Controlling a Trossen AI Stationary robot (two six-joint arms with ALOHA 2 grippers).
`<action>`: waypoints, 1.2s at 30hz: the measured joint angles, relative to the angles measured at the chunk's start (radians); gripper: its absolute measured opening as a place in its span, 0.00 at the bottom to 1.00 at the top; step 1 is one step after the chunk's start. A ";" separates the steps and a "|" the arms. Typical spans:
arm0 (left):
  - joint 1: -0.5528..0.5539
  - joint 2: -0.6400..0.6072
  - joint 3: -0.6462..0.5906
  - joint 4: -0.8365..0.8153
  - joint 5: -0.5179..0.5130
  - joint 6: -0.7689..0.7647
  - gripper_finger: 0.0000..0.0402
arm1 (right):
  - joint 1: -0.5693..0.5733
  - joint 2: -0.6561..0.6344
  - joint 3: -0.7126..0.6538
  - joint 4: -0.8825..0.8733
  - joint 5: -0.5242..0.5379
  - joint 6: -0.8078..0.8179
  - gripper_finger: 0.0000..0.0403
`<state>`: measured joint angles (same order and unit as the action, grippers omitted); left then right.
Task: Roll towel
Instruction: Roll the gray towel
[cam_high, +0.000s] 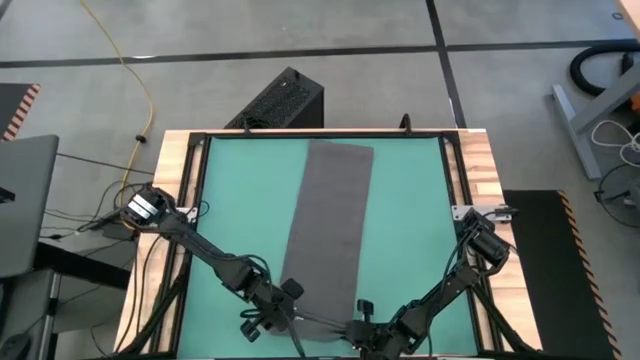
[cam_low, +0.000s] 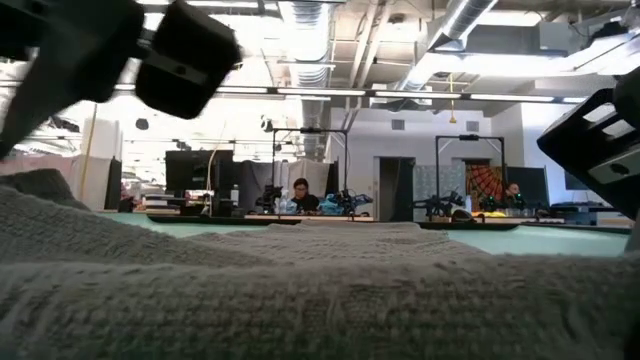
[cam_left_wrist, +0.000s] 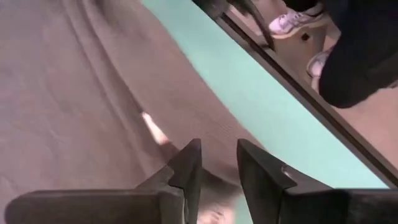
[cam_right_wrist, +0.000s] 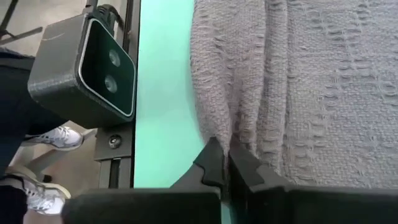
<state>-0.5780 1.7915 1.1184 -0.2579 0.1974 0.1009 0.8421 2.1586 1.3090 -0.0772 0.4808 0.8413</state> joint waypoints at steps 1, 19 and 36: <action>-0.007 -0.013 -0.013 0.002 -0.005 -0.008 0.22 | 0.000 0.000 0.000 0.000 0.000 0.000 0.04; -0.183 -0.080 -0.316 0.618 -0.157 -0.047 0.16 | -0.024 0.001 -0.002 0.004 -0.012 0.000 0.08; -0.159 -0.038 -0.292 0.441 -0.240 -0.045 0.44 | -0.025 0.001 -0.002 0.007 -0.012 0.033 0.08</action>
<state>-0.7366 1.7535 0.8268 0.1827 -0.0422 0.0559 0.8169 2.1597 1.3071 -0.0700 0.4690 0.8745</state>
